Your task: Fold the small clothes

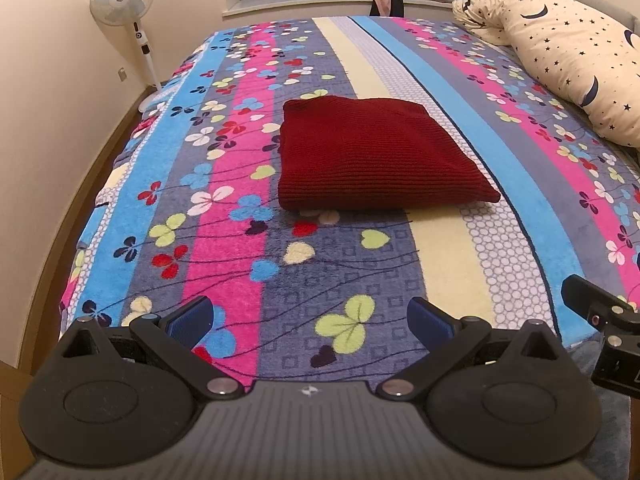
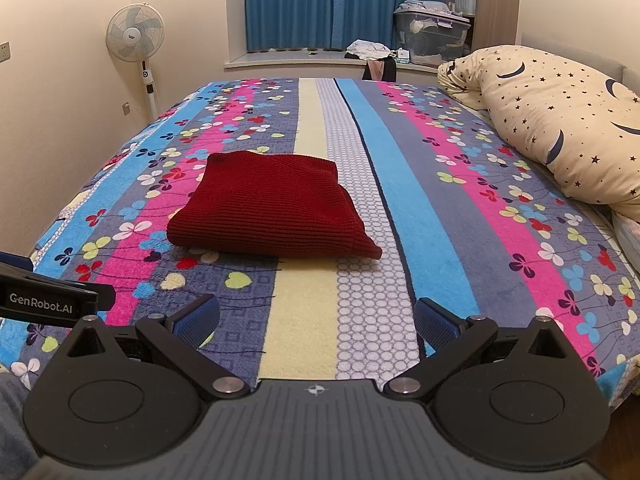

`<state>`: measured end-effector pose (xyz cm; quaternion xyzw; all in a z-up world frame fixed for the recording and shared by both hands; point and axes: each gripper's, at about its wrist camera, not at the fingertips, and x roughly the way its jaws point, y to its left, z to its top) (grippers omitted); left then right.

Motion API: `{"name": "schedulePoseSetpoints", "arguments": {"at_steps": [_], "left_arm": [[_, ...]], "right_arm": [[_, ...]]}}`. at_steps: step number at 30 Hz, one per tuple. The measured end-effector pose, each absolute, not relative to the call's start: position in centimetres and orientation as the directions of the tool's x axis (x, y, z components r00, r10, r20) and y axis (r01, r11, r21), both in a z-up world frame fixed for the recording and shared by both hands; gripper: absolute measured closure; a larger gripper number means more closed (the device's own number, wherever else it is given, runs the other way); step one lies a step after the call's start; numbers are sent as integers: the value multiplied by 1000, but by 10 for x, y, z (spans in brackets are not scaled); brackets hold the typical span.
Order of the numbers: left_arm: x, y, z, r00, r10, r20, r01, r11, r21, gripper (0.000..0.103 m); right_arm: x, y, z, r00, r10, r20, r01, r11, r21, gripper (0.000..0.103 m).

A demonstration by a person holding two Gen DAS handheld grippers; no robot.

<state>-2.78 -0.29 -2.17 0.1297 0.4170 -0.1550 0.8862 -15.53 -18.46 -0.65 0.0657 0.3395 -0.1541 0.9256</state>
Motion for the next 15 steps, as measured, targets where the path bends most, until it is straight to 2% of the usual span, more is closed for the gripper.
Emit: {"name": "schedulePoseSetpoints", "arguments": {"at_steps": [15], "left_arm": [[-27,-8,-26,595,-150,-790,386,915,116,0]], "right_arm": [[-155,-183,-5,722,-238,-650,329,944,19,1]]}}
